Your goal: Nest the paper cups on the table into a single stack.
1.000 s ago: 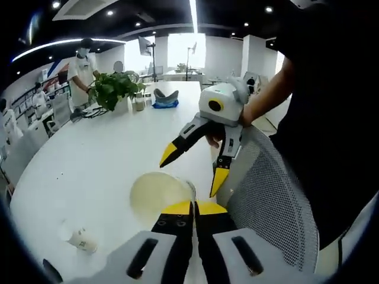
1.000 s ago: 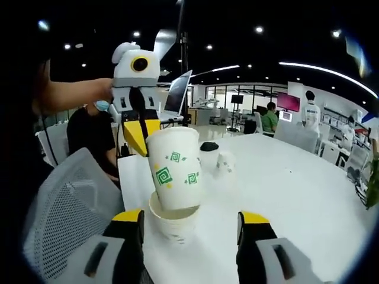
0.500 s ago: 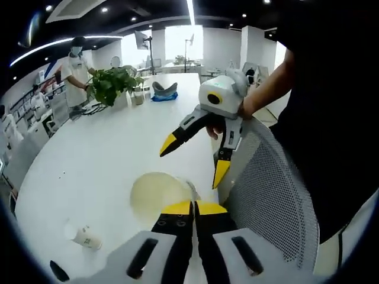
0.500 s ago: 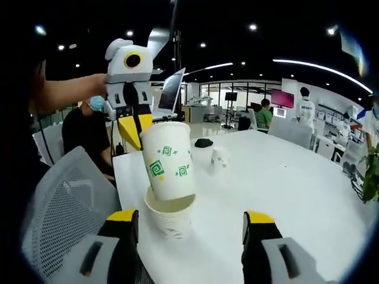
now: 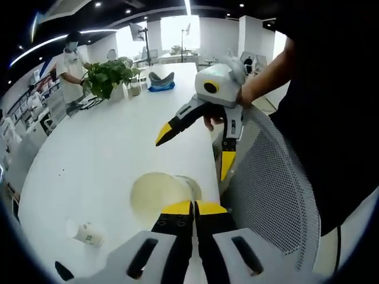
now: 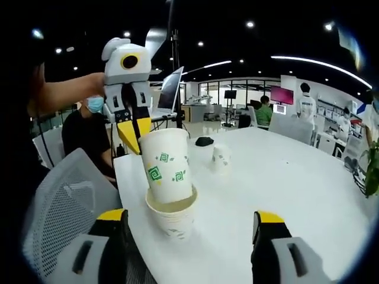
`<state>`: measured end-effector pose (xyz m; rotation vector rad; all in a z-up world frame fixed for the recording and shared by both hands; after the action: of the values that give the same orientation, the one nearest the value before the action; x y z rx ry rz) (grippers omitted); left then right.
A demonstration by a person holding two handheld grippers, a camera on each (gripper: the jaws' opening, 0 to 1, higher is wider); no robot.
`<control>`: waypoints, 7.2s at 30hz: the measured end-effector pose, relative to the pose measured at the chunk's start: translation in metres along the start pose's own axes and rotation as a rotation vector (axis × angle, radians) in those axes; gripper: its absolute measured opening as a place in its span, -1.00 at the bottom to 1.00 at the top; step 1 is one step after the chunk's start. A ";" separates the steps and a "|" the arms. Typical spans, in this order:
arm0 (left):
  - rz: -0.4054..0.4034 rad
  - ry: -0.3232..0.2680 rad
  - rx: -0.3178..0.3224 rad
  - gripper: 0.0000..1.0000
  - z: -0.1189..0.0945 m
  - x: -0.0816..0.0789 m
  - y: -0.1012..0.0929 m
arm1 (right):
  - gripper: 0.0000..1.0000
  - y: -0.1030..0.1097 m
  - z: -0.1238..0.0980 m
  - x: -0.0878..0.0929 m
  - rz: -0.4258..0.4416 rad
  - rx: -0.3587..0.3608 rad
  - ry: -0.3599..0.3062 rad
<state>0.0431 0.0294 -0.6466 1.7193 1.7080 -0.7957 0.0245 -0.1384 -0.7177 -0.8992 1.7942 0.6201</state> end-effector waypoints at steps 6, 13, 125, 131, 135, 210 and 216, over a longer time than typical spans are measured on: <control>0.024 0.038 0.015 -1.00 0.007 -0.001 0.000 | 0.90 -0.001 0.000 0.000 0.005 0.014 -0.002; 0.043 0.066 0.030 -1.00 0.015 0.000 0.000 | 0.94 -0.001 0.003 0.006 0.008 0.018 0.040; -0.022 0.103 0.139 -1.00 0.056 0.016 0.007 | 0.89 -0.009 -0.037 0.022 0.064 0.093 0.098; -0.015 0.085 0.125 -0.96 0.052 0.013 0.006 | 0.89 -0.008 -0.037 0.022 0.068 0.095 0.097; -0.021 0.054 0.096 -0.89 0.045 0.011 0.008 | 0.89 -0.008 -0.037 0.022 0.071 0.095 0.098; -0.562 -0.208 -0.788 0.16 0.005 0.121 0.226 | 0.85 -0.011 -0.035 0.027 0.063 0.109 0.106; -0.559 -0.159 -0.793 -0.01 0.007 0.125 0.225 | 0.84 -0.013 -0.036 0.028 0.073 0.117 0.107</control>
<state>0.2686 0.1033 -0.7478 0.6441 2.0316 -0.3588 0.0091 -0.1813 -0.7306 -0.8029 1.9455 0.5154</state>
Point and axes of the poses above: the point that each gripper's makers call its tool centre point, and the gripper's own axes: z roughly forward along the fingers, y roughly to its left, x roughly out of its underside, the point moved 7 cm from there along -z, roughly backward along the fingers, and after that the axes turned 3 degrees about -y, right-handed, at the moved point
